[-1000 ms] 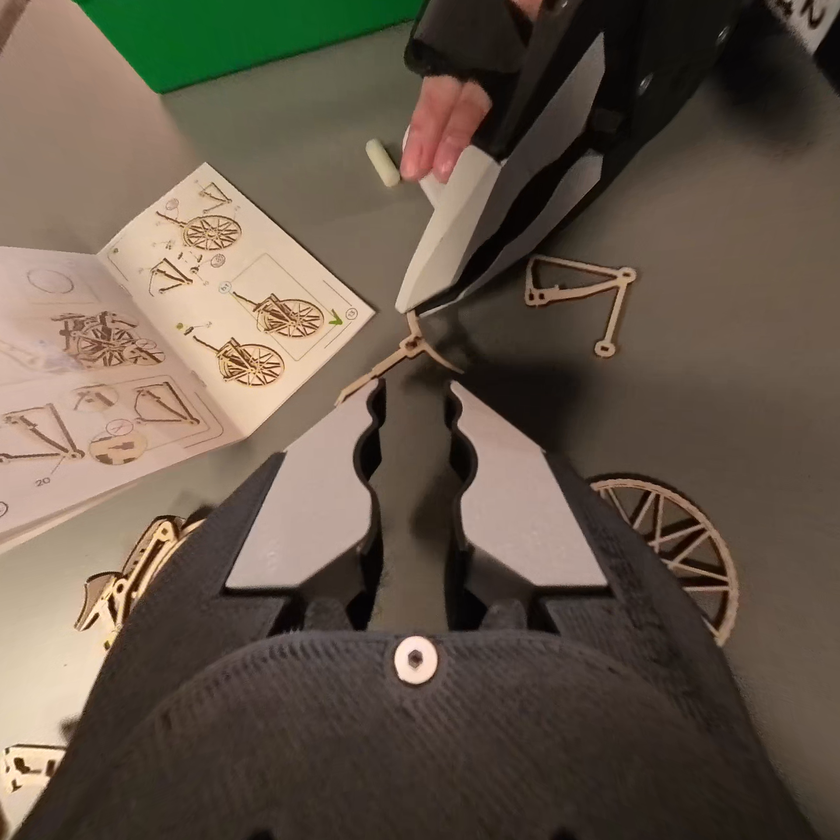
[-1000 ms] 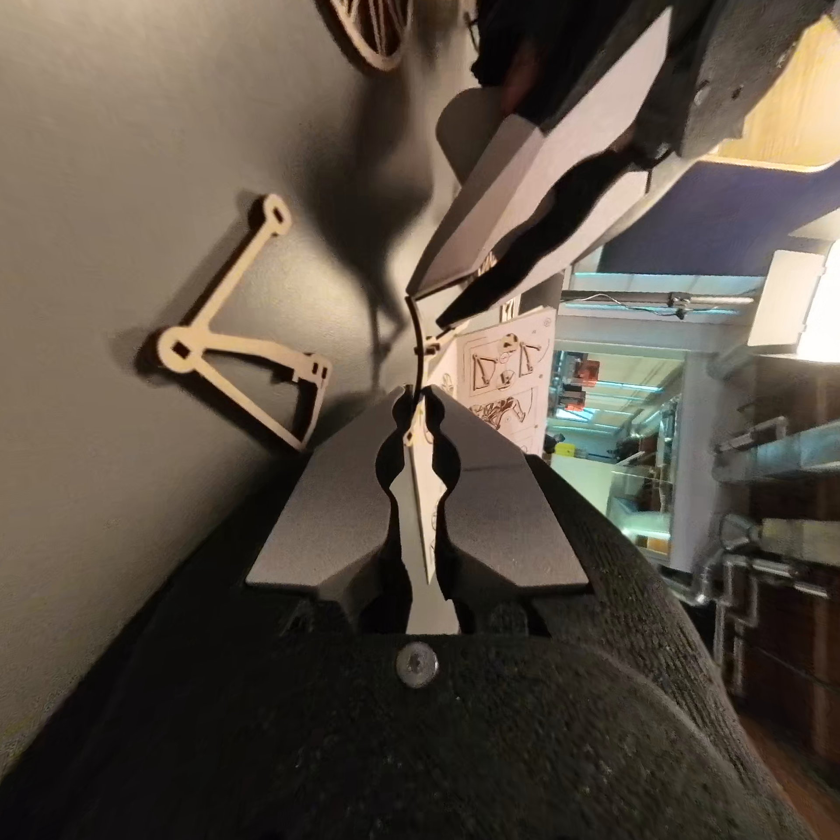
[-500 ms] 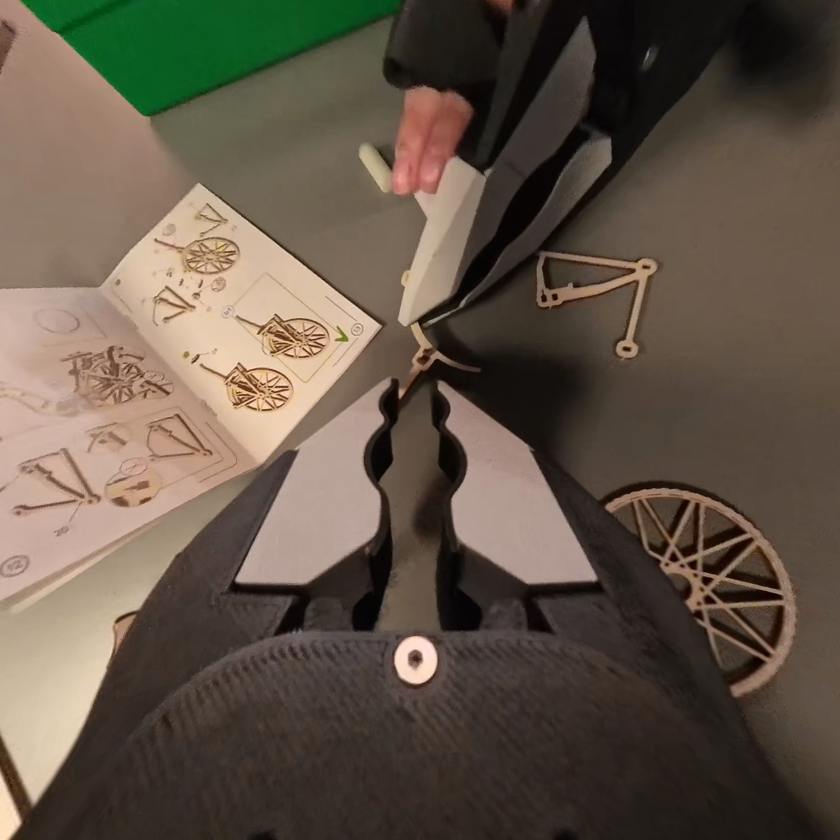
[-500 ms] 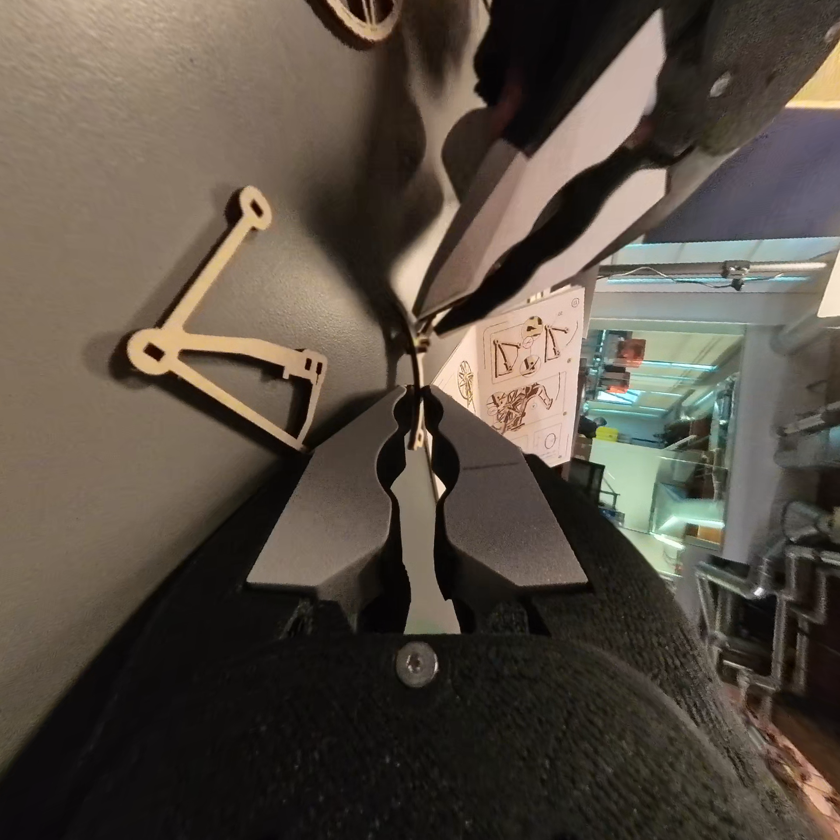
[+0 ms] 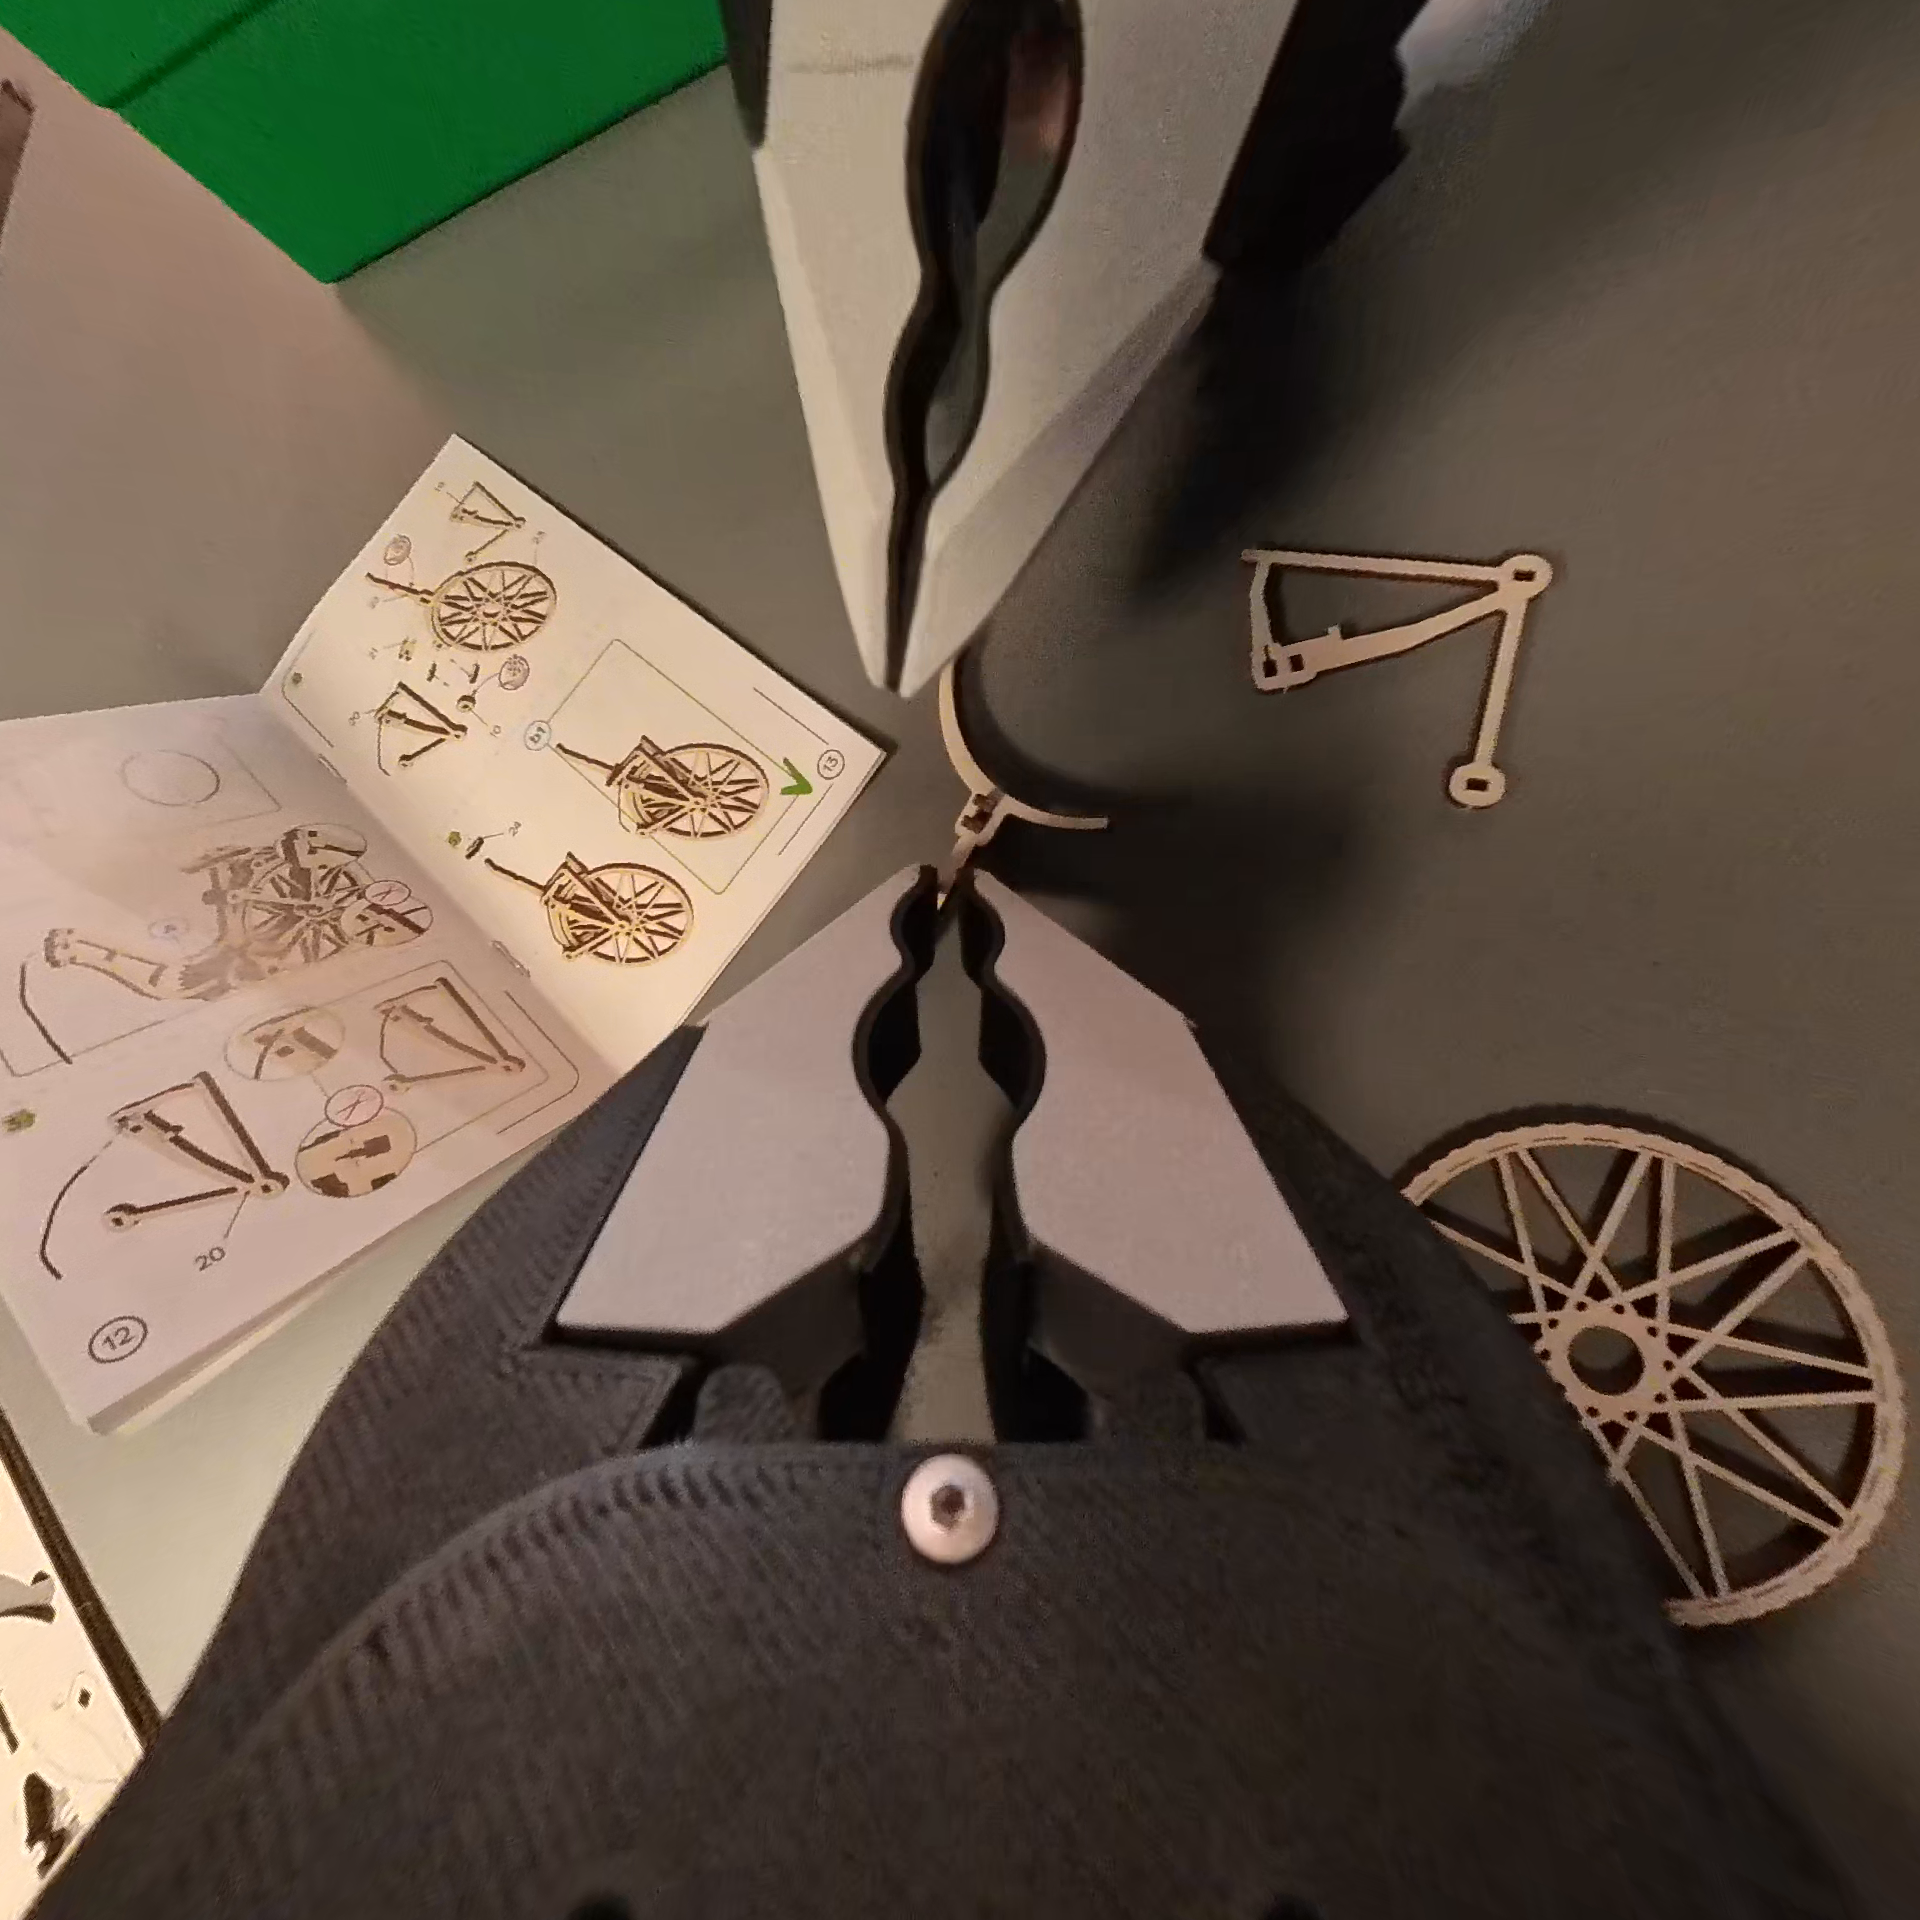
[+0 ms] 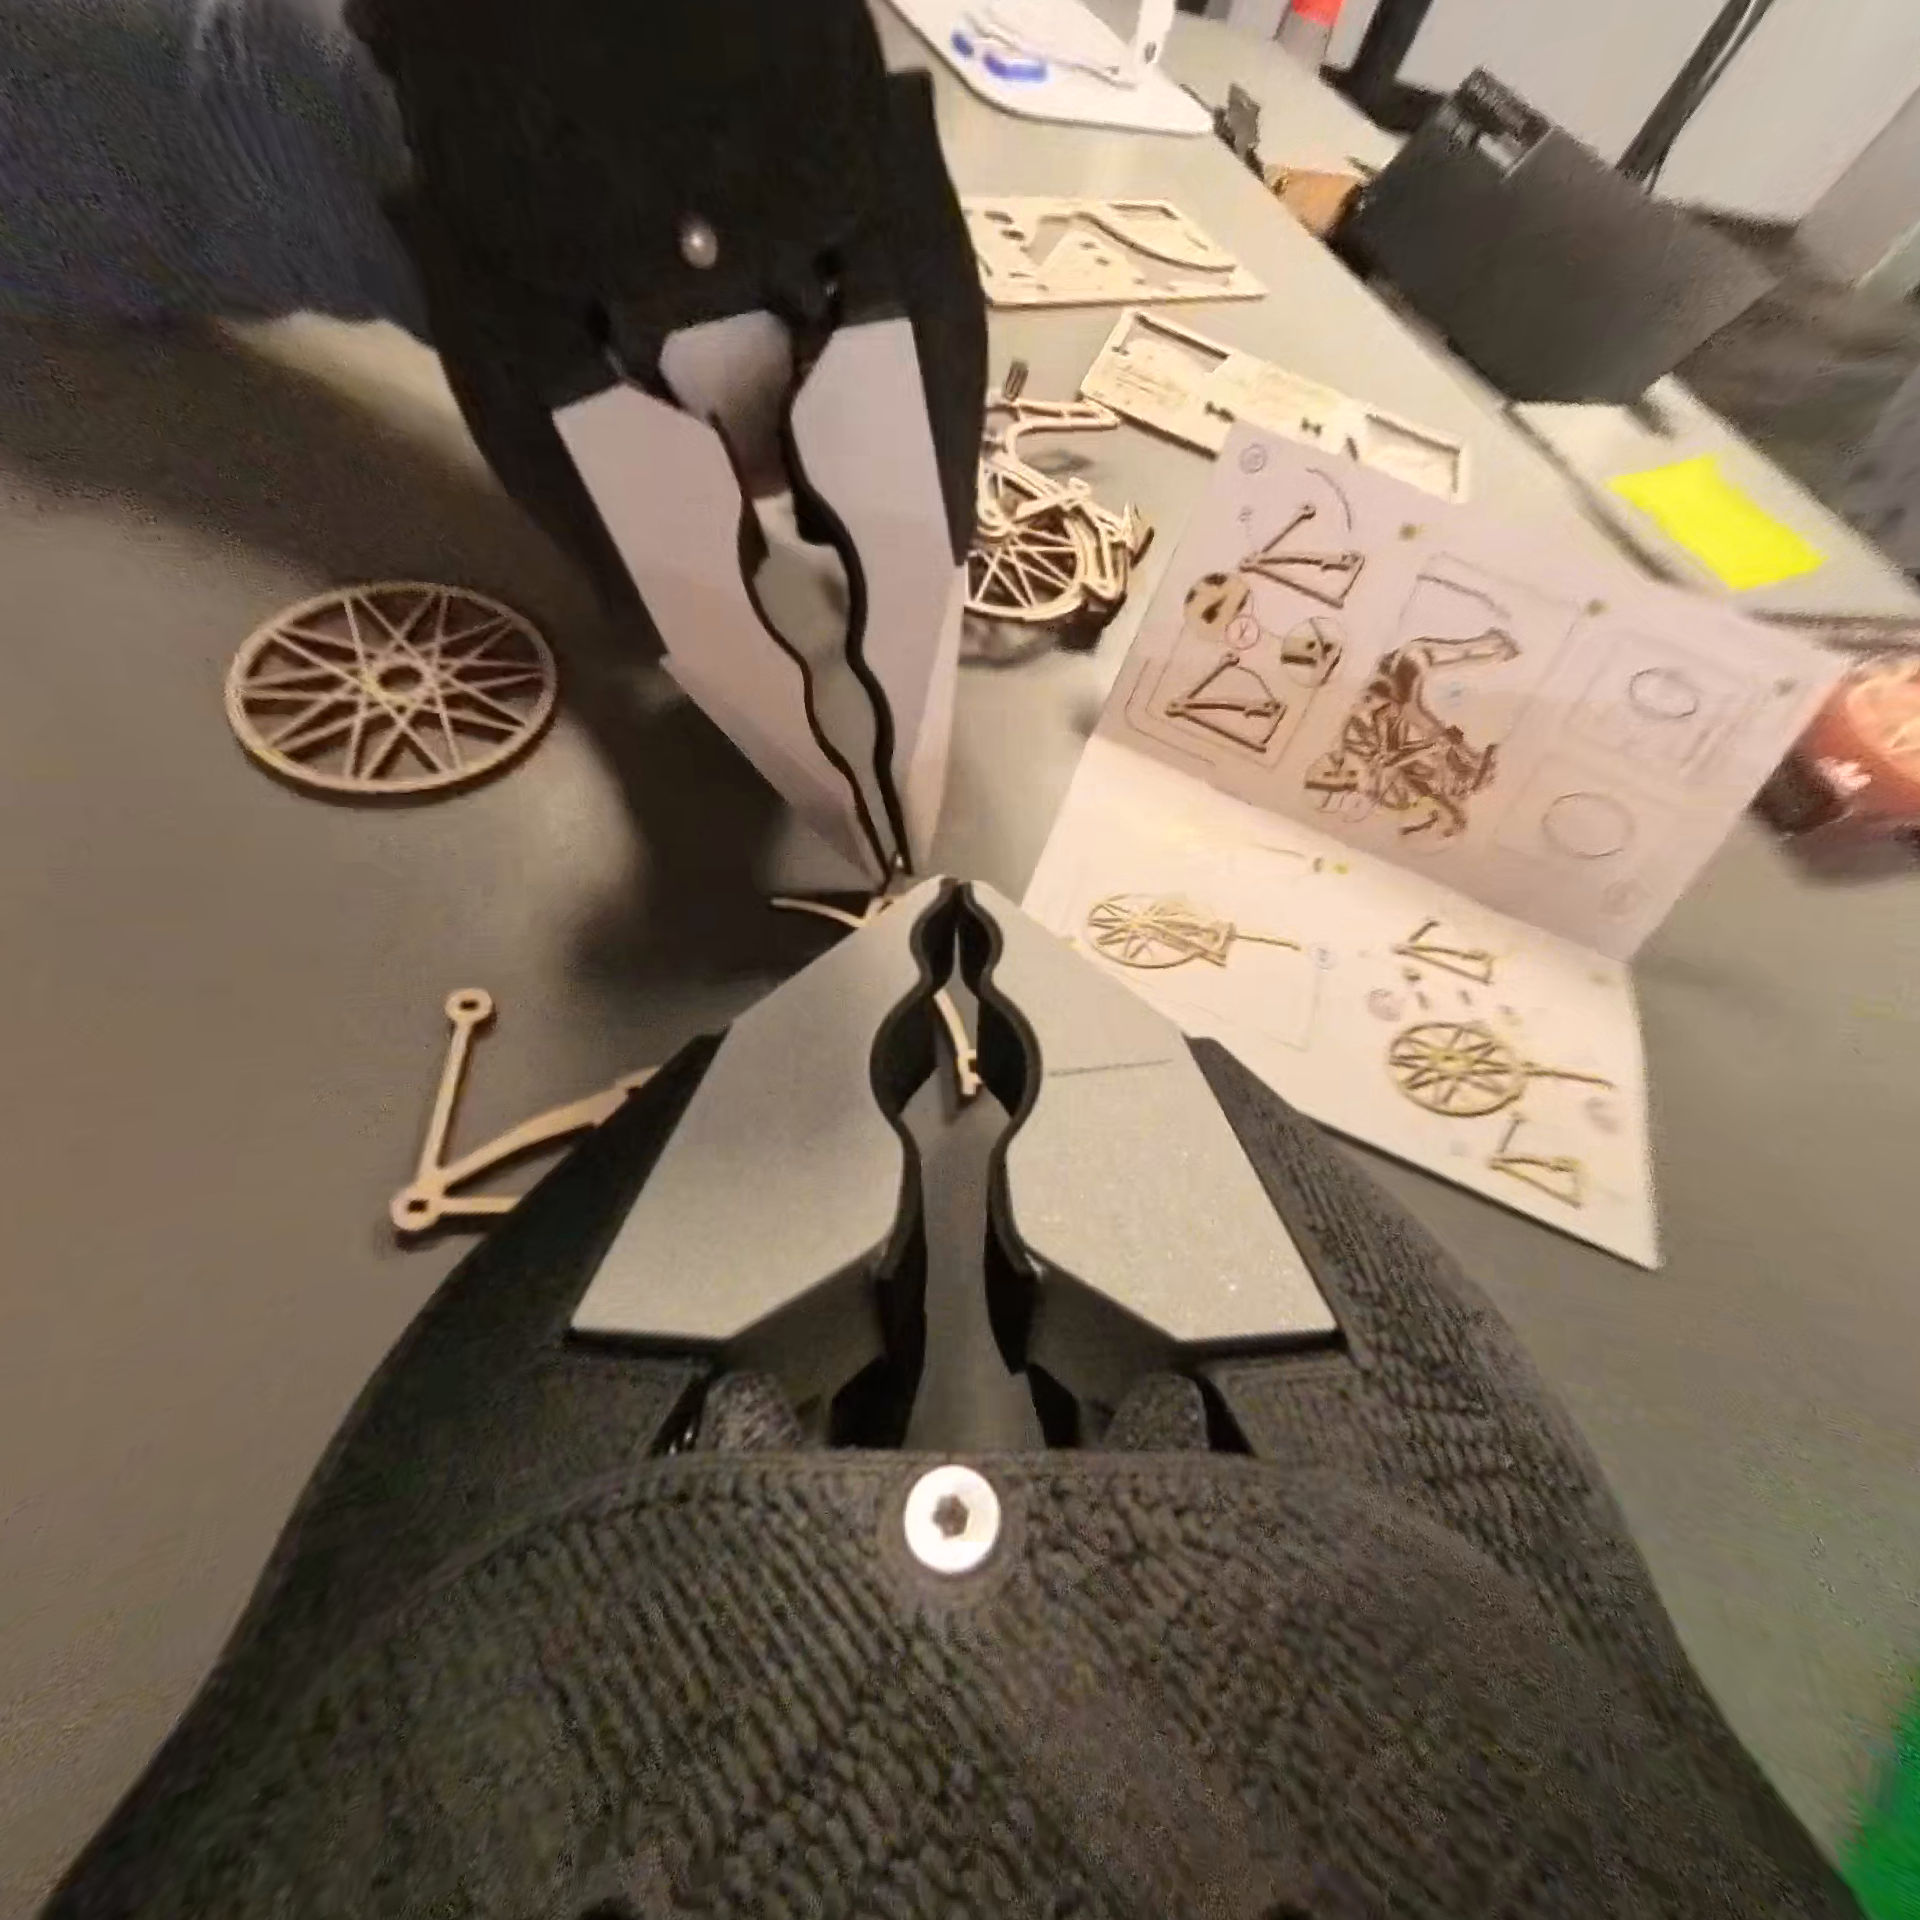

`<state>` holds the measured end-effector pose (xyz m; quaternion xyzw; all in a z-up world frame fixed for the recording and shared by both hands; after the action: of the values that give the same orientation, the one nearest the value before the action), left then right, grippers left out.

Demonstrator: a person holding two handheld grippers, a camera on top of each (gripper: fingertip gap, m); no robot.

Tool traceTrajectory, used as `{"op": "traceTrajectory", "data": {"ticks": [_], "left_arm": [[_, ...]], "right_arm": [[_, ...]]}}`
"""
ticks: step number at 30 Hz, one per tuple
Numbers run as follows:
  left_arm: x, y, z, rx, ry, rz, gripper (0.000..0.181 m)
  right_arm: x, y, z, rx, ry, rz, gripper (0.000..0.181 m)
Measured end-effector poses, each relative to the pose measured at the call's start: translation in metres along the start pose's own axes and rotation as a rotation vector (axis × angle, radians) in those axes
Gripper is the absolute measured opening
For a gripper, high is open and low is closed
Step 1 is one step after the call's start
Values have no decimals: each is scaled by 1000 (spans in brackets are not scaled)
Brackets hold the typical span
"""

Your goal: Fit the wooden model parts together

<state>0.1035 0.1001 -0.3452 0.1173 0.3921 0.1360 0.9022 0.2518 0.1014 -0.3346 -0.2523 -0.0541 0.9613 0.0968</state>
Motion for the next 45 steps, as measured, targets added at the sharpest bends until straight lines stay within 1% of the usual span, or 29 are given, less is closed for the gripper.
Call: {"op": "traceTrajectory", "data": {"ticks": [2, 4, 7, 13, 21, 24, 25, 26, 27, 28, 30, 31, 38, 45], "left_arm": [[0, 0, 0, 9, 0, 3, 3], [0, -1, 1, 31, 6, 14, 3], [0, -3, 1, 77, 15, 37, 2], [-1, -9, 3, 205, 41, 100, 0], [-1, -19, 1, 344, 38, 189, 0], [-1, -22, 1, 392, 41, 231, 0], [-1, -24, 0, 412, 40, 245, 0], [-1, -25, -1, 428, 38, 262, 0], [-1, -27, -1, 440, 36, 277, 0], [0, -27, -2, 454, 36, 289, 0], [0, -29, -2, 484, 43, 309, 0], [0, -30, -2, 490, 46, 315, 0], [1, -33, -2, 540, 59, 341, 0], [1, -34, -3, 569, 54, 352, 0]], "right_arm": [[4, 0, -1, 42, 40, 12, 0], [8, 3, -4, 36, 102, 27, 0], [14, 5, -7, 25, 171, 12, 0], [15, 4, -7, 54, 174, 15, 0], [15, 10, -6, 23, 180, -1, 0], [15, 7, -5, 93, 169, -17, 0], [13, 5, -3, 154, 129, -27, 0], [10, 4, 1, 247, 59, 7, 0], [9, 4, 3, 333, 18, 54, 6], [10, 4, 1, 375, 35, 70, 10], [15, 7, -3, 369, 106, 62, 11], [17, 8, -3, 366, 115, 60, 11], [22, 10, -2, 370, 142, 41, 5], [24, 13, -1, 329, 161, 22, 6]]}}
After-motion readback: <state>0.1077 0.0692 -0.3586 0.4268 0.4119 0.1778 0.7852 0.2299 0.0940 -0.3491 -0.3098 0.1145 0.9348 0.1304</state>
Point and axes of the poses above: each gripper's, where its closed fingertips meet, x out along the fingers, z out of its top, y = z × x across the jaws, the point moved 9 cm from there along -x, back along the fingers, and after that the axes turned 5 degrees about z, right-handed, at the moved point
